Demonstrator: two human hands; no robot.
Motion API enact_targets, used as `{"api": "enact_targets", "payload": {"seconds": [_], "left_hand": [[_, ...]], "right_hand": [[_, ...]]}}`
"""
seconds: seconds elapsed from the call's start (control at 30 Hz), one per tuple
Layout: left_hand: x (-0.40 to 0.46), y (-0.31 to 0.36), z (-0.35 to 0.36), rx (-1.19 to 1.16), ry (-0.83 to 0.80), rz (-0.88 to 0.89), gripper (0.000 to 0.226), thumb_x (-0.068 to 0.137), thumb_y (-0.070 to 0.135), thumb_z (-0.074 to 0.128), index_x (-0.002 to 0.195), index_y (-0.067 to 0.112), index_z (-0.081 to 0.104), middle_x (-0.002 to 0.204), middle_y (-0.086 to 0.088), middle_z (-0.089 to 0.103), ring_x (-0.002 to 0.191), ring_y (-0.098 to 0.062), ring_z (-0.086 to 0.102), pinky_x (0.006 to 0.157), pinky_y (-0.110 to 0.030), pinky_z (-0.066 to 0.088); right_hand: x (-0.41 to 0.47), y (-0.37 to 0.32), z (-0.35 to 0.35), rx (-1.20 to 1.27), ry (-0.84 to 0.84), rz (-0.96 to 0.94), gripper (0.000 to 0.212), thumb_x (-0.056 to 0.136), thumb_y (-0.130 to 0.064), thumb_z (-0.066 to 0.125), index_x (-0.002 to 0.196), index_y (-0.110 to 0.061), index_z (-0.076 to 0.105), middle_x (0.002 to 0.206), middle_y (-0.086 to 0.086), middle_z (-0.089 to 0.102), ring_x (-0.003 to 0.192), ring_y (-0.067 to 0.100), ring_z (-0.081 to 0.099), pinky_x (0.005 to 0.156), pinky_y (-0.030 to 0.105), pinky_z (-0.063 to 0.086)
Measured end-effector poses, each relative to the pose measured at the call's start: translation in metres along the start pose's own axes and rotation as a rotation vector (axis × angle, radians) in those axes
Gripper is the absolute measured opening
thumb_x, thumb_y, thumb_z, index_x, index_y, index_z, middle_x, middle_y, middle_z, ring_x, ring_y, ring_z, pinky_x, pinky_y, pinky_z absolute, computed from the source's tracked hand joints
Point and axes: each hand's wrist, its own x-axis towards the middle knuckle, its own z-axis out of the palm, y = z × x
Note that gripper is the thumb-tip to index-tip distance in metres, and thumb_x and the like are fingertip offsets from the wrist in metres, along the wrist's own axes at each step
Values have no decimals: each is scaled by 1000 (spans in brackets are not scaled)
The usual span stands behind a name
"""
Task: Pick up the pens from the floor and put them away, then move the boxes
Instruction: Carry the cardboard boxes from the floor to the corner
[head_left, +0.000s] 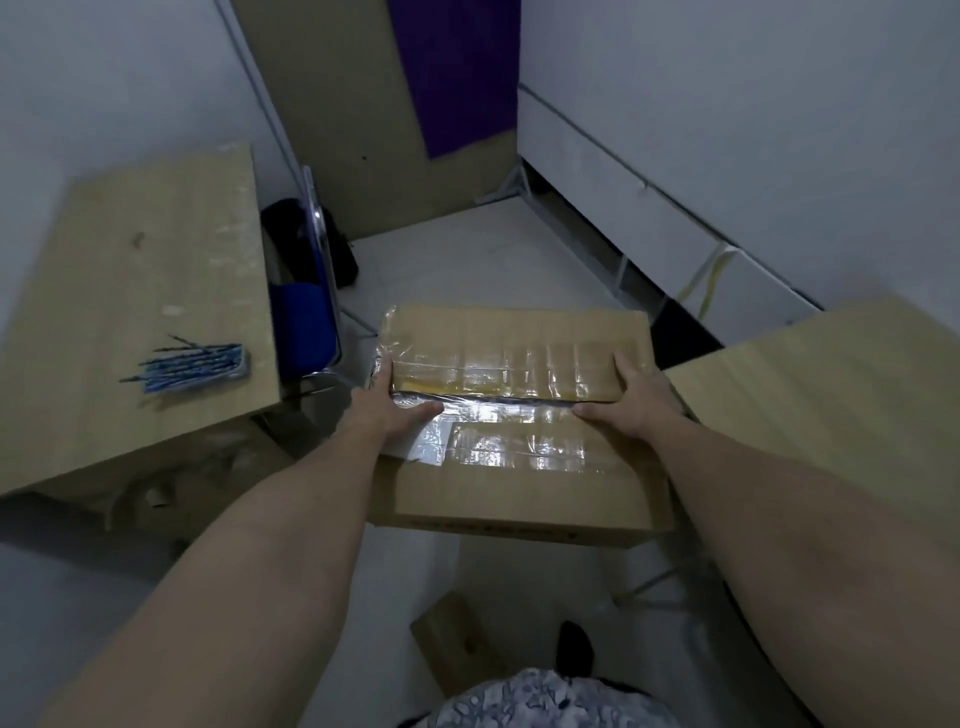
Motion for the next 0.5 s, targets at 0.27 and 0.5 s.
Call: {"api": "enact_targets", "payload": {"seconds": [0.27, 0.5], "left_hand": [[62, 78, -14, -94, 69, -91, 123, 58, 84, 65, 148, 52, -12, 157, -19, 18, 141, -44, 28, 109, -59, 33], [143, 112, -53, -93, 109, -143, 122, 59, 86, 62, 148, 51, -14, 151, -18, 25, 134, -45, 36, 106, -60, 36]], "right_hand": [[108, -42, -77, 13, -72, -146, 116, 68, -55, 82, 156, -34, 10, 158, 14, 20, 142, 35, 25, 114, 42, 27], [202, -107, -99, -38, -112, -210, 113, 71, -55, 80, 157, -33, 11, 159, 14, 21, 143, 35, 25, 114, 46, 27]]}}
